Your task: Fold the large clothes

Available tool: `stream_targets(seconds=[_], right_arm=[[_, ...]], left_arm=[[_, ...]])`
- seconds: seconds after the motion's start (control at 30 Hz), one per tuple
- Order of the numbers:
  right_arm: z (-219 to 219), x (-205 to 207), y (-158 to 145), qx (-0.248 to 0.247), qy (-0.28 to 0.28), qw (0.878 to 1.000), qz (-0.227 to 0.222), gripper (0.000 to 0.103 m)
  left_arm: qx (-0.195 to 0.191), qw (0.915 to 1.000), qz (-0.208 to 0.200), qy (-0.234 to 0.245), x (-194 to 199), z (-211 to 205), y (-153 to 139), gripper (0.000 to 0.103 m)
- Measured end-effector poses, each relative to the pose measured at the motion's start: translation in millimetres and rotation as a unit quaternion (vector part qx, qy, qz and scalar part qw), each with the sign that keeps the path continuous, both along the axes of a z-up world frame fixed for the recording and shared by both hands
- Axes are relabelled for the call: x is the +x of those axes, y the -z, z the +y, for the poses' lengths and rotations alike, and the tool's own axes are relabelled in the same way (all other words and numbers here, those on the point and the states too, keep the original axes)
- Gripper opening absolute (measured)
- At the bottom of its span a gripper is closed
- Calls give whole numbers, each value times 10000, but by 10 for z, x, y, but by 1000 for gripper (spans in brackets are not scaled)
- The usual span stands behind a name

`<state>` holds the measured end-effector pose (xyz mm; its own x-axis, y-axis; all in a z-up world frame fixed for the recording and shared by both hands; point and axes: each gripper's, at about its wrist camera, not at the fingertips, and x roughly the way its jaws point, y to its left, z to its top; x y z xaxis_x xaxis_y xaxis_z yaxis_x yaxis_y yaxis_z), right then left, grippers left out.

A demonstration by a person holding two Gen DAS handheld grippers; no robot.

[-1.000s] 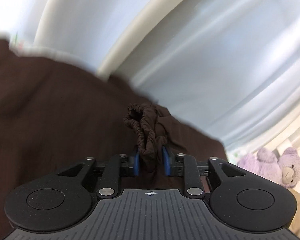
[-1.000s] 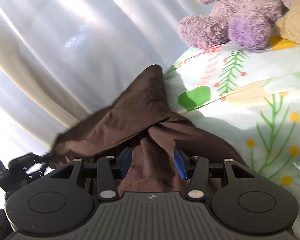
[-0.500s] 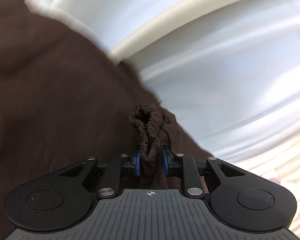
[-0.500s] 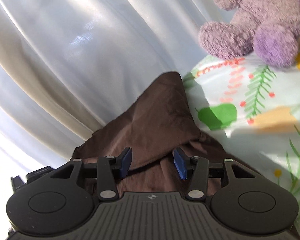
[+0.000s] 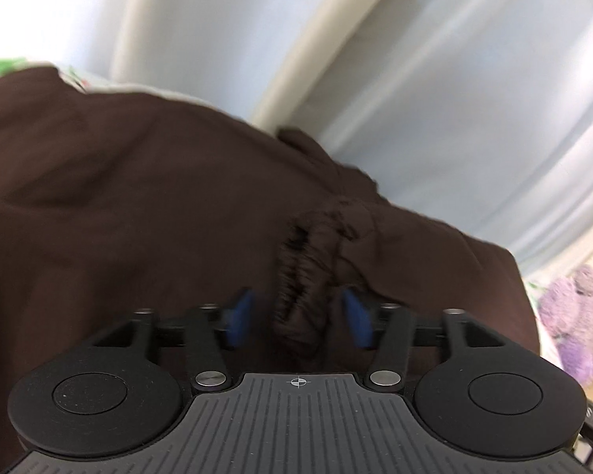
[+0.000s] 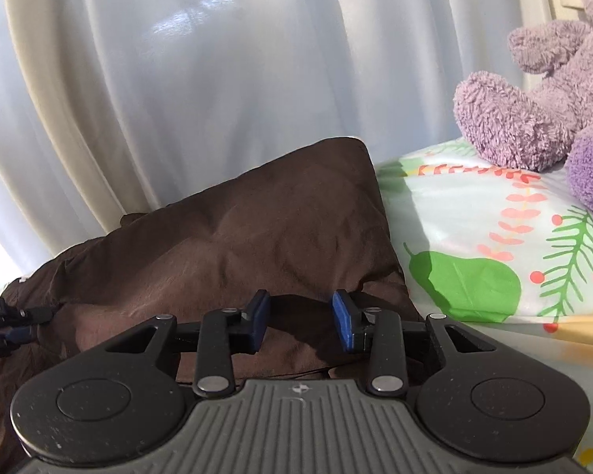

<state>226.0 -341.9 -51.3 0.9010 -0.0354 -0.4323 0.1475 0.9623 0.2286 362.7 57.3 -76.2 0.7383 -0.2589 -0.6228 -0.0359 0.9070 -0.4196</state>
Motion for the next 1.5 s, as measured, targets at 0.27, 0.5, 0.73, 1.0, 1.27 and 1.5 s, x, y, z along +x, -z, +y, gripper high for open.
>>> stream_targets(seconds=[0.27,0.5,0.73,1.0,1.27,1.5], right_arm=[[440,99,-190,-579,-378,9974,-192,34],[803,738,-112,-948,-811,9922,79,5],[258,843,40,-1081,38,9941,81,0],[-124,663,47,-1185,719,9902,159,0],[171,636,-24,-1684,759,9826,214,0],[236,396,116,-1683,408,9845,291,0]], left_arm=[[216,9973,-692,96,50,-424,-417,74],[778,9889,-1261,128,324,-1017,-266,79],[1368,9825,-1159,509,599,-1171,68,84],[808,9879,-1180,599,582,-1066,79,93],[1122,9829,-1061,1002,518,-1161,-8,102],[1797,9731,-1047,993,318,-1209,-9,102]])
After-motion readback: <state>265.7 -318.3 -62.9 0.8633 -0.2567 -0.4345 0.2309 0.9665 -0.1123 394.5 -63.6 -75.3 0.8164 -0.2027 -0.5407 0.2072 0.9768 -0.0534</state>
